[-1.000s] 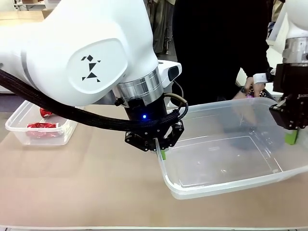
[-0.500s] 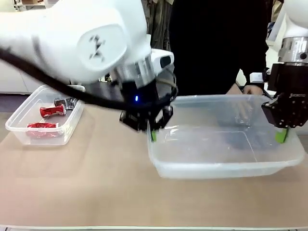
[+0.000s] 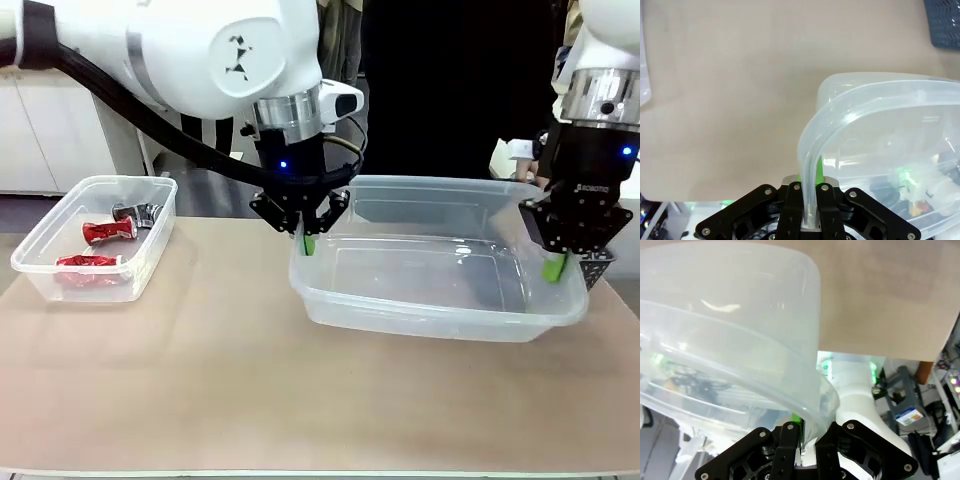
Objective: Sort the waste into each basket.
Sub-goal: Pick up the Organizing box on the right side of the table and lift it.
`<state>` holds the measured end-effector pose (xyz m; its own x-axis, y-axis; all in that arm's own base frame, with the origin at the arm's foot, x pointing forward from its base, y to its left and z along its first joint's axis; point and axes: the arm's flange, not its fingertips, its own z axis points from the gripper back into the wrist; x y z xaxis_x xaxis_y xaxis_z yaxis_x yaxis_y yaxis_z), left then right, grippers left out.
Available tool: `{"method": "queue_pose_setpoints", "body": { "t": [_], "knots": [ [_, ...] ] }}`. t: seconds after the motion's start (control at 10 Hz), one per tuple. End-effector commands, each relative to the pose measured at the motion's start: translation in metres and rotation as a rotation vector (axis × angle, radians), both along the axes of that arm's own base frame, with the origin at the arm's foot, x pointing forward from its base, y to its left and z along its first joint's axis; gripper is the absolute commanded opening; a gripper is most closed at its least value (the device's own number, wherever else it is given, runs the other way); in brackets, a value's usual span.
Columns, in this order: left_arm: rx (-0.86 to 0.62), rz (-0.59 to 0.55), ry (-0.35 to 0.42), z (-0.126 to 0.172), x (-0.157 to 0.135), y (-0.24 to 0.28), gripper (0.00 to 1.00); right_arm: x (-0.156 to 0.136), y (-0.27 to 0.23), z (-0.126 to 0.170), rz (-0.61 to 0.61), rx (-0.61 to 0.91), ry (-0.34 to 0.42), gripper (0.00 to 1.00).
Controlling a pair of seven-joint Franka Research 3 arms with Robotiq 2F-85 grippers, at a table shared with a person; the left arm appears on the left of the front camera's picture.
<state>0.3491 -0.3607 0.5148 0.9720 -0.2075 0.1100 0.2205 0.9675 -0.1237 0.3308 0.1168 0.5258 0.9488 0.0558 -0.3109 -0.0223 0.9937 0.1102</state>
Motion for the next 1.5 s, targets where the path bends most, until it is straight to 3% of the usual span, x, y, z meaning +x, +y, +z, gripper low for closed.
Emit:
{"method": "queue_pose_setpoints", "body": {
  "t": [0.0,0.4,0.6,0.9,1.2,1.3,1.4],
  "knots": [
    [0.025,-0.024,-0.014,-0.003,0.001,0.023,0.03,0.028,0.041,0.011,-0.056,0.092,0.023,0.04],
    [-0.061,0.064,0.018,-0.013,0.004,0.118,0.03,0.088,0.100,0.005,-0.111,0.060,-0.021,0.04],
    [-0.107,0.057,0.067,-0.028,0.005,0.139,0.03,0.109,0.127,-0.008,-0.064,0.012,0.010,0.04],
    [-0.114,0.052,0.105,-0.040,0.018,0.139,0.03,0.108,0.145,-0.030,-0.034,0.019,0.073,0.04],
    [-0.068,0.059,0.214,-0.046,0.047,0.133,0.03,0.097,0.136,-0.051,-0.053,0.023,0.081,0.04],
    [-0.068,0.104,0.117,-0.048,0.028,0.148,0.03,0.105,0.130,-0.046,-0.009,-0.002,0.100,0.04],
    [-0.068,0.104,0.117,-0.048,0.028,0.148,0.03,0.105,0.130,-0.046,-0.009,-0.002,0.100,0.04]
  ]
}}
